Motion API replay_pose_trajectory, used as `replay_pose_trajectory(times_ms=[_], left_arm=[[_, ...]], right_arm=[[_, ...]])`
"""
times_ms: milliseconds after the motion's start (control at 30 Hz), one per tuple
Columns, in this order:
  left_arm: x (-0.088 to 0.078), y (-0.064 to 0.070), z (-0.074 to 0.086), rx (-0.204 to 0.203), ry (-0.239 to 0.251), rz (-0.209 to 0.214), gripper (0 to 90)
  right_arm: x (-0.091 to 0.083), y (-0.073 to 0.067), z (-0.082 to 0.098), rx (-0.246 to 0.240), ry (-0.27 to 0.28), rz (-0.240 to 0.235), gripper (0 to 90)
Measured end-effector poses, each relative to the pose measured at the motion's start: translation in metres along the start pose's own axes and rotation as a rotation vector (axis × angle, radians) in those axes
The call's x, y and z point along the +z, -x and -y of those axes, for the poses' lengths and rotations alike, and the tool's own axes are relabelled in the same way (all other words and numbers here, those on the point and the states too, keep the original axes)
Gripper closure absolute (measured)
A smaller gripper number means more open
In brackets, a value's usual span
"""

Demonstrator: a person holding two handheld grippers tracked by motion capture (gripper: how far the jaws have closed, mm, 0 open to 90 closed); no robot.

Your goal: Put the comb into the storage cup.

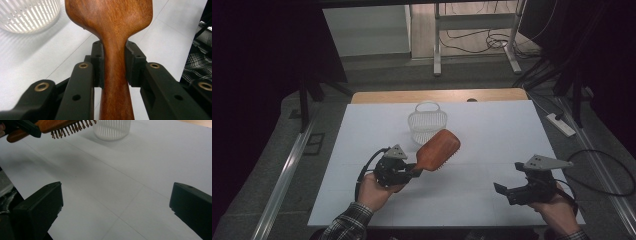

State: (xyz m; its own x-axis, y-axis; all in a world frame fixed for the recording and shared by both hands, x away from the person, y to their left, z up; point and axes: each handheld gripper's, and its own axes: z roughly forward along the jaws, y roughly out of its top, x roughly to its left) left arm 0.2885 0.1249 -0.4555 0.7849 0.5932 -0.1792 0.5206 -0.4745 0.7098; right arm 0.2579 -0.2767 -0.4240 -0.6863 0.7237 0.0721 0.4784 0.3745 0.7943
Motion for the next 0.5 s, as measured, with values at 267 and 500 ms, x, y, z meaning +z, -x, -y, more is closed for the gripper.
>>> replay_pose_trajectory(times_ms=[267, 500], left_arm=[[-0.003, 0.001, -0.001, -0.006, 0.034, 0.001, 71.7], [-0.004, 0.001, -0.003, -0.003, 0.057, 0.003, 71.8]], right_arm=[[0.013, -0.003, -0.008, 0.017, -0.001, -0.027, 0.0], [0.021, -0.007, -0.016, 0.022, 0.014, -0.046, 0.0]])
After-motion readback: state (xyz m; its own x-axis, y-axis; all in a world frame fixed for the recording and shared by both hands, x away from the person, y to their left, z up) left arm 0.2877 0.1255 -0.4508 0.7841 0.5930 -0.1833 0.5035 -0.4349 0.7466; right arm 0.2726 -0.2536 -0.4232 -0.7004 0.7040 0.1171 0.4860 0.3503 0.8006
